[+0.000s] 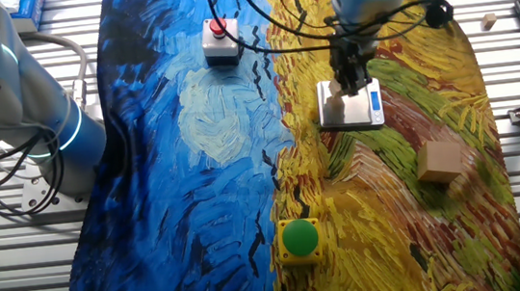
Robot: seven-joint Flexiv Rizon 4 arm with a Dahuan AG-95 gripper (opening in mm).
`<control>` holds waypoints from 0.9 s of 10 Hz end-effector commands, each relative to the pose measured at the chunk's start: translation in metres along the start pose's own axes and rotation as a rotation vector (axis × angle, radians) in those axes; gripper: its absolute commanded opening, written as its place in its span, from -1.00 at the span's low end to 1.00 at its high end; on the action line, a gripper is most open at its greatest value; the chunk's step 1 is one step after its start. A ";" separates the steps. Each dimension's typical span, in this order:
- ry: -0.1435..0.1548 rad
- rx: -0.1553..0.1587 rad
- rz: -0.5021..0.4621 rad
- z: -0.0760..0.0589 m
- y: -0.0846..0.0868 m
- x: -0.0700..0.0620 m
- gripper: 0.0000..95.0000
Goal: Place the block on the scale
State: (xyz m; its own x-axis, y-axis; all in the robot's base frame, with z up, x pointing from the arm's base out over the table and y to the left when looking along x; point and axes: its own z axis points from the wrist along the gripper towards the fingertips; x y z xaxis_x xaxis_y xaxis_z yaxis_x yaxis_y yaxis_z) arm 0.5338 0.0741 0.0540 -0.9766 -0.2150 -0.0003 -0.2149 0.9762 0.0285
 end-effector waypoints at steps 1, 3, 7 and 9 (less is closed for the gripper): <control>-0.006 -0.001 -0.005 0.006 -0.005 -0.002 -1.00; -0.006 -0.002 -0.010 0.008 -0.009 -0.006 -1.00; -0.009 0.004 -0.020 0.013 -0.013 -0.008 -1.00; -0.005 -0.004 -0.015 0.014 -0.013 -0.008 -1.00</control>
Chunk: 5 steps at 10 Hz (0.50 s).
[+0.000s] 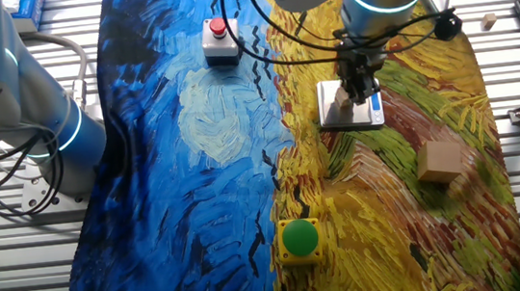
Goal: Place the block on the scale
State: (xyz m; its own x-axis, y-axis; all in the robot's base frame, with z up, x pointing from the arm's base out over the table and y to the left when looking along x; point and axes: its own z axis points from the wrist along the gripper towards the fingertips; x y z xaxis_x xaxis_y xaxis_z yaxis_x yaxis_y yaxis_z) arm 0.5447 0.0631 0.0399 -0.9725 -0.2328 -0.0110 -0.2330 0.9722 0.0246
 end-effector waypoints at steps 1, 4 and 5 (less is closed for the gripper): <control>0.007 -0.012 0.014 0.000 0.000 0.000 -1.00; 0.035 -0.035 -0.009 0.000 0.000 0.000 -1.00; 0.046 -0.027 -0.034 0.000 0.000 0.000 -0.20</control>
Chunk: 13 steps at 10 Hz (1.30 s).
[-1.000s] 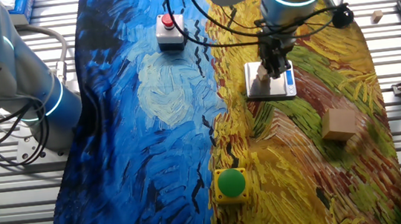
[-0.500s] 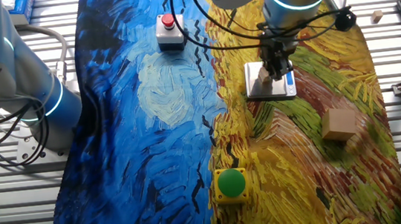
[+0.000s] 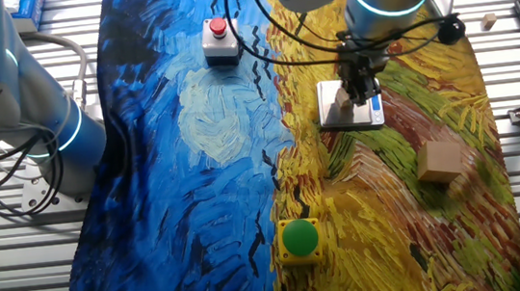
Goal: Place the block on the scale
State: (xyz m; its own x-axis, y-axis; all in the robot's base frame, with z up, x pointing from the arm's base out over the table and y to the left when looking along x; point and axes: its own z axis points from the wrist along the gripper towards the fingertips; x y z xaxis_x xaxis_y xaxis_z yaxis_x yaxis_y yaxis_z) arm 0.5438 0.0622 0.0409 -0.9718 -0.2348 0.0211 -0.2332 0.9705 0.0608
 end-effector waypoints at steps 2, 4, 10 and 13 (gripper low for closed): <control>0.015 0.008 -0.040 0.001 0.001 0.000 -0.20; 0.014 0.005 -0.038 0.001 0.001 0.000 -0.20; 0.015 -0.006 -0.019 -0.039 0.017 0.019 -0.60; 0.005 -0.040 0.042 -0.060 0.036 0.029 -1.00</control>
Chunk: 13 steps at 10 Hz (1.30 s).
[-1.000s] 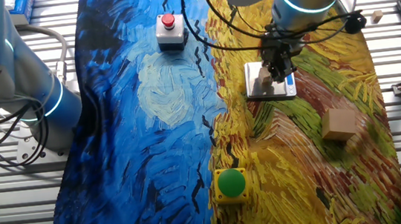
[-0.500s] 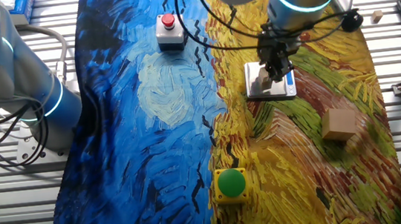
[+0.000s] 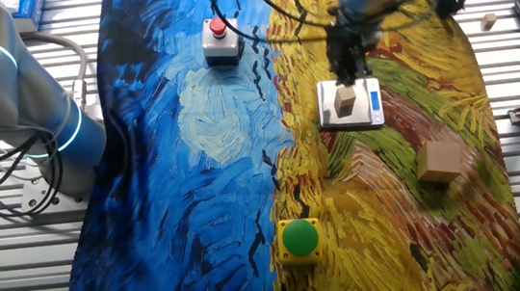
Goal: Place the block on the scale
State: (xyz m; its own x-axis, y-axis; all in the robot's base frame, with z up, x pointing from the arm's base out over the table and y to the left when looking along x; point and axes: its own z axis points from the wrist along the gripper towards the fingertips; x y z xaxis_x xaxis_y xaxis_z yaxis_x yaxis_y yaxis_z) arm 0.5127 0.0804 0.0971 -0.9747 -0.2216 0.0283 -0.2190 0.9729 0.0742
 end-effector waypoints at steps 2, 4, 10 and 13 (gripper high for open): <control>-0.009 -0.040 0.041 -0.015 0.024 0.006 -1.00; 0.000 -0.051 0.059 -0.029 0.046 0.016 -1.00; 0.003 -0.040 0.085 -0.048 0.088 0.041 -1.00; -0.018 -0.086 0.072 -0.047 0.087 0.043 -1.00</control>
State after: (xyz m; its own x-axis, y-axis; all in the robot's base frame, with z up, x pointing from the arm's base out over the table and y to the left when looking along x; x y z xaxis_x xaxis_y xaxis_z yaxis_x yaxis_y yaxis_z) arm 0.4535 0.1525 0.1508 -0.9886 -0.1495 0.0193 -0.1447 0.9771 0.1557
